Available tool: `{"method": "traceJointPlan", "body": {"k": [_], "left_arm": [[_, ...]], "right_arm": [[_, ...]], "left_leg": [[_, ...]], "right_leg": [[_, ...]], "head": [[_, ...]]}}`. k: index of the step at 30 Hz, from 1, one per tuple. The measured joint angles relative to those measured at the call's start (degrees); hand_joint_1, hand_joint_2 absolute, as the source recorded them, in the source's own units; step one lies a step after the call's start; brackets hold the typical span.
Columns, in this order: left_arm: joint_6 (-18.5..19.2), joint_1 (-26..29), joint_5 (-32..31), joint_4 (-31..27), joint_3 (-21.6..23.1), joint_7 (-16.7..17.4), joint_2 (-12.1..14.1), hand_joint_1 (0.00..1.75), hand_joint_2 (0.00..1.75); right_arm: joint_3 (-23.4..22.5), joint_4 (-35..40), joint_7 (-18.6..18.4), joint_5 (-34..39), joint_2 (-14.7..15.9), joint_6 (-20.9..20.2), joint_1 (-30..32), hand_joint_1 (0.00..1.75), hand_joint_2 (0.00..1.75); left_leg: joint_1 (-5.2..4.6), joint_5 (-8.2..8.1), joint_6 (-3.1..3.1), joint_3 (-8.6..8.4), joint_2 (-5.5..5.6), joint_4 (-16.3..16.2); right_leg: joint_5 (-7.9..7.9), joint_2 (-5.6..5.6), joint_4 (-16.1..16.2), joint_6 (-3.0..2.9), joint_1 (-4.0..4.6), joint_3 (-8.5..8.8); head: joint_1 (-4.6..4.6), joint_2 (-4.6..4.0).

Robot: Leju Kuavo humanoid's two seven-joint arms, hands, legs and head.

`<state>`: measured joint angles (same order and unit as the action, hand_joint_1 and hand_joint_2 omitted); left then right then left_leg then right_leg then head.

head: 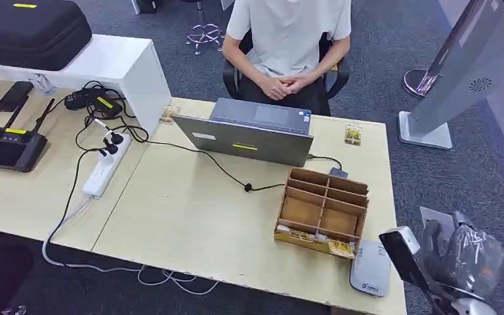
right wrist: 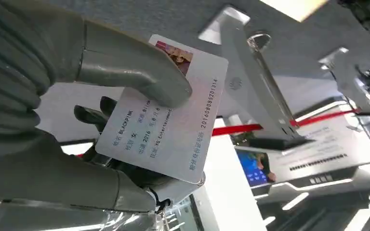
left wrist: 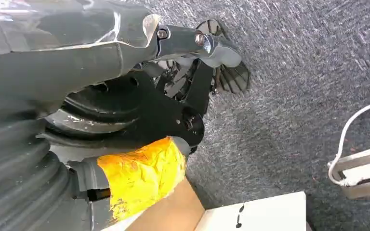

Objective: Pass the card to the sensor for recognition and then transmit it.

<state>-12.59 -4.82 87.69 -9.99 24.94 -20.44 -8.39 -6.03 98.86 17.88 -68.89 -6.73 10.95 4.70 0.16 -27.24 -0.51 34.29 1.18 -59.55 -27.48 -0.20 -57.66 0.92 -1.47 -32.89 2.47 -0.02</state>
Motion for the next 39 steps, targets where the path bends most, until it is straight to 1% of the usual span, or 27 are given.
{"method": "traceJointPlan", "body": {"k": [2, 9, 17, 27, 39], "left_arm": [[0.1, 0.0, -0.1, 0.0, 0.0, -0.1, 0.0, 0.0, 1.75], [0.2, 0.0, -0.2, 0.0, 0.0, -0.2, -0.1, 0.0, 1.75], [0.3, 0.0, -0.3, 0.0, 0.0, -0.2, -0.2, 0.0, 1.75], [0.4, 0.0, -0.3, 0.0, 0.0, -0.2, -0.3, 0.0, 1.75], [0.4, 0.0, -0.3, 0.0, 0.0, -0.2, -0.3, 0.0, 1.75]], "right_arm": [[-1.0, -2.1, 0.6, -0.7, -0.6, 0.8, 0.1, 1.75, 1.75], [-3.4, -9.1, 1.0, -2.4, -2.7, 1.2, 0.4, 1.75, 1.75], [-4.9, -14.1, 1.2, -3.0, -4.1, 1.6, 0.4, 1.75, 1.75], [-5.9, -16.7, 1.4, -3.1, -4.7, 1.6, 0.3, 1.75, 1.75], [-6.0, -17.6, 1.4, -3.3, -4.9, 1.7, 0.2, 1.75, 1.75]], "left_leg": [[0.0, 0.0, 0.0, -0.01, -0.01, 0.0], [0.01, 0.0, 0.0, -0.01, -0.02, 0.0], [0.0, 0.0, 0.0, 0.0, -0.02, 0.0], [0.0, 0.0, 0.0, 0.0, -0.02, 0.0], [0.0, 0.0, 0.0, 0.0, -0.02, 0.0]], "right_leg": [[0.0, 0.01, 0.0, 0.0, 0.0, 0.0], [0.0, 0.01, 0.0, -0.01, 0.01, -0.02], [-0.01, 0.01, 0.0, -0.01, 0.0, -0.01], [0.0, 0.0, 0.0, -0.01, 0.0, -0.01], [-0.01, 0.01, 0.0, -0.01, 0.0, -0.01]], "head": [[0.0, 0.0], [0.0, 0.0], [-0.02, 0.0], [-0.02, 0.0], [-0.02, 0.0]]}}
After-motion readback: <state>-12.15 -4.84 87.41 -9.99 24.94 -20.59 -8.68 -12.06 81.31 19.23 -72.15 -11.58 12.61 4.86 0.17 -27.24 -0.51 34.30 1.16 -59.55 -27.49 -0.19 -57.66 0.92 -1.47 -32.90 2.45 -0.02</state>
